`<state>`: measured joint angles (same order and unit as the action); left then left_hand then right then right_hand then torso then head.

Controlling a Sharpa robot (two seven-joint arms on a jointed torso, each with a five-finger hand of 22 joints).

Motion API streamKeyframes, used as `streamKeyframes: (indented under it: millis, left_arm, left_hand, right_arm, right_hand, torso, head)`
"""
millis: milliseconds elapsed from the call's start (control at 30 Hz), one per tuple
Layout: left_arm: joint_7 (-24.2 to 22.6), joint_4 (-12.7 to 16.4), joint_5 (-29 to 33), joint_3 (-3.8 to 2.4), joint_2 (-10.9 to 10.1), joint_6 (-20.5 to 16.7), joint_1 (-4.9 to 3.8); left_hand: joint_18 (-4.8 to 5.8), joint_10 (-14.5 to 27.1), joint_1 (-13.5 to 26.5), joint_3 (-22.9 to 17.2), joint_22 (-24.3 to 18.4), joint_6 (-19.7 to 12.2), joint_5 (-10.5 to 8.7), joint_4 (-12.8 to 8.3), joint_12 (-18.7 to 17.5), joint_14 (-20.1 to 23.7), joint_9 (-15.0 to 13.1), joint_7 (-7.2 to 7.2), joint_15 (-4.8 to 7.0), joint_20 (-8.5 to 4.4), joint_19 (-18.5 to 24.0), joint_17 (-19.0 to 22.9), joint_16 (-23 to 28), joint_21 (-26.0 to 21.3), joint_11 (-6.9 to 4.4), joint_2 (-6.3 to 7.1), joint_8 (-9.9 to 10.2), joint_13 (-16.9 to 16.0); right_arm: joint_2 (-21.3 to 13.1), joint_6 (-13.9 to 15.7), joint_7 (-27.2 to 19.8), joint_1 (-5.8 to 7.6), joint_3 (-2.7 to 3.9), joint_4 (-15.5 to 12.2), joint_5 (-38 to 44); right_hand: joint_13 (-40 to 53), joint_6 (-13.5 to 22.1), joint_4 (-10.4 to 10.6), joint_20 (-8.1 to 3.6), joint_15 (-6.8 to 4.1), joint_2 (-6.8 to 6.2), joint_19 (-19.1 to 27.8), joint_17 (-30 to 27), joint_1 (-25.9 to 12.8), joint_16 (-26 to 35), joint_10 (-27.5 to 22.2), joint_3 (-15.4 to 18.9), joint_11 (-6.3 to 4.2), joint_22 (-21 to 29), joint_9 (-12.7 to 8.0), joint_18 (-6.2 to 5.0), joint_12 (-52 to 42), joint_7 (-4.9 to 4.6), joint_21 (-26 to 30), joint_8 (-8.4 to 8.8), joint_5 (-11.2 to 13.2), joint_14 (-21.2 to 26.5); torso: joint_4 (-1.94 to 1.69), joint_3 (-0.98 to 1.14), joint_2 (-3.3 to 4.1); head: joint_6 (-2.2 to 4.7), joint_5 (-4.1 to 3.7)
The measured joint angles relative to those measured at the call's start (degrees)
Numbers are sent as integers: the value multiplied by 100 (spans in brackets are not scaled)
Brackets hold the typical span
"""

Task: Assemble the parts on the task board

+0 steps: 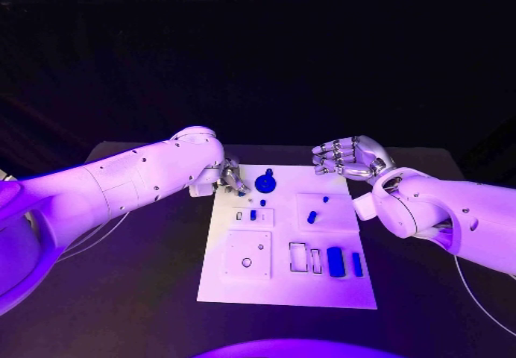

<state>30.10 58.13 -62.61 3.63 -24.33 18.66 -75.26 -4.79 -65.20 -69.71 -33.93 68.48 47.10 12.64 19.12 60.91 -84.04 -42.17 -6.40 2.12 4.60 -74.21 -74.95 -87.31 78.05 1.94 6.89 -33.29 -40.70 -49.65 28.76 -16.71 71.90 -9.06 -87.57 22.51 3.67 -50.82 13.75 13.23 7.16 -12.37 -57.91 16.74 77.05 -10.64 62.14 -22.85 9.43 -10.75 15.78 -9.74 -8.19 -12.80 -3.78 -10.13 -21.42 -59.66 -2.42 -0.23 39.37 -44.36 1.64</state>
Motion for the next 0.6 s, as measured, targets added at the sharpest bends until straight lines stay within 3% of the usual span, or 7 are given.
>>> streamKeyframes:
  millis: [433,467,567,600]
  left_arm:
    - [-44,29,34,-13,-68,69,3]
    - [-46,34,35,-14,-76,75,4]
    - [-63,60,53,-30,-107,109,-12]
    - [-67,65,56,-30,-116,120,-14]
  left_hand:
    - [0,52,296,-177,6,-18,107,-31,29,0,57,-1,0,-21,21,1,24,0,-50,5,33,30]
    - [0,52,318,-261,6,-18,109,-67,29,0,62,0,0,-21,21,1,24,0,-50,-16,33,37]
    - [0,107,454,-752,-26,45,23,-452,30,0,79,61,0,-34,103,1,63,0,-22,-121,81,126]
    - [0,133,484,-752,-45,44,-15,-452,30,0,82,61,0,-30,114,1,63,0,-32,-137,89,145]
  right_arm:
    - [-6,1,23,-1,2,6,51]
    - [-6,1,25,-1,2,7,55]
    - [-7,1,31,-1,2,8,66]
    - [-7,1,32,-1,2,8,68]
  right_hand:
    - [0,0,16,2,0,0,-2,-7,0,26,0,17,0,21,-5,0,0,0,0,0,-22,0]
    - [0,0,16,14,0,0,-14,-7,0,26,0,16,0,24,-5,0,0,0,0,0,-22,0]
    - [0,0,16,21,0,0,-21,-7,0,26,0,16,0,24,-5,0,0,0,0,0,-22,0]
    - [0,0,16,21,0,0,-21,-7,0,26,0,17,0,24,-5,0,0,0,0,0,-22,0]
  torso:
    - [-2,0,-3]
    - [-3,0,-3]
    - [-4,0,-4]
    - [-5,0,-5]
  head:
    - [14,3]
    - [16,4]
    - [19,5]
    - [20,5]
